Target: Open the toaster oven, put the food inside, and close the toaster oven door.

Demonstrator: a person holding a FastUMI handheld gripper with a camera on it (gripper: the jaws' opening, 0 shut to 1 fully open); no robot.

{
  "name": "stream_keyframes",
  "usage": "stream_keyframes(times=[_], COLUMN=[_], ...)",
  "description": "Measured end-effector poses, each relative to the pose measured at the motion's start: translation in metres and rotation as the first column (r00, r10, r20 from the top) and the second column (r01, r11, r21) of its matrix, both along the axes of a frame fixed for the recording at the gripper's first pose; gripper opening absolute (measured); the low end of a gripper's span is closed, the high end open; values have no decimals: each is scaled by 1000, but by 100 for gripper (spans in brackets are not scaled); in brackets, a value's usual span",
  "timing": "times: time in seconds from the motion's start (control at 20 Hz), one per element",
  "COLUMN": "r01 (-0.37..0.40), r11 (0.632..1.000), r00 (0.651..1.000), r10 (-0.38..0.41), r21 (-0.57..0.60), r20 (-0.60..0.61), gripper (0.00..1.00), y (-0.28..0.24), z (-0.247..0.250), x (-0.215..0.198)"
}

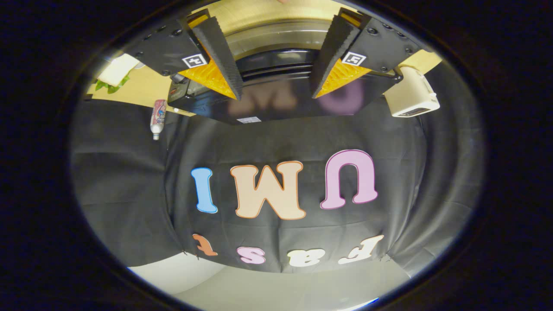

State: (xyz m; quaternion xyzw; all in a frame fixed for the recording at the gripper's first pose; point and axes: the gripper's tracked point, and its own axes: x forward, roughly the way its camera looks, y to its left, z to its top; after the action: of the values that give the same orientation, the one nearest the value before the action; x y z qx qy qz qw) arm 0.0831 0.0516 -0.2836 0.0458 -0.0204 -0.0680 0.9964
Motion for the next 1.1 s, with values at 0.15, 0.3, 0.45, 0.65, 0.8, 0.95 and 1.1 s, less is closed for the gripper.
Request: stream_keyframes(times=[0.15,0.3,0.45,0.65,0.8,0.95,1.1], r01=[-1,-3,1,30,41,48,45], r11=[1000,1000,1000,999,999,998,998], r00=[1000,1000,996,986,976,967,945], r10=[1,3,-1,-32,-46,-54,-60], r21=[4,4,-7,-14,-28,-31,-54], r20=[1,-17,-86,-167,-211,-248,-321], gripper=[96,95,94,93,92,91,89], y=[-2,-7,-10,-16,-17,-18,-18], z=[-4,-14,-32,-58,-76,-90,-114], x=[-16,-51,-80,-110,-121,-128,-137])
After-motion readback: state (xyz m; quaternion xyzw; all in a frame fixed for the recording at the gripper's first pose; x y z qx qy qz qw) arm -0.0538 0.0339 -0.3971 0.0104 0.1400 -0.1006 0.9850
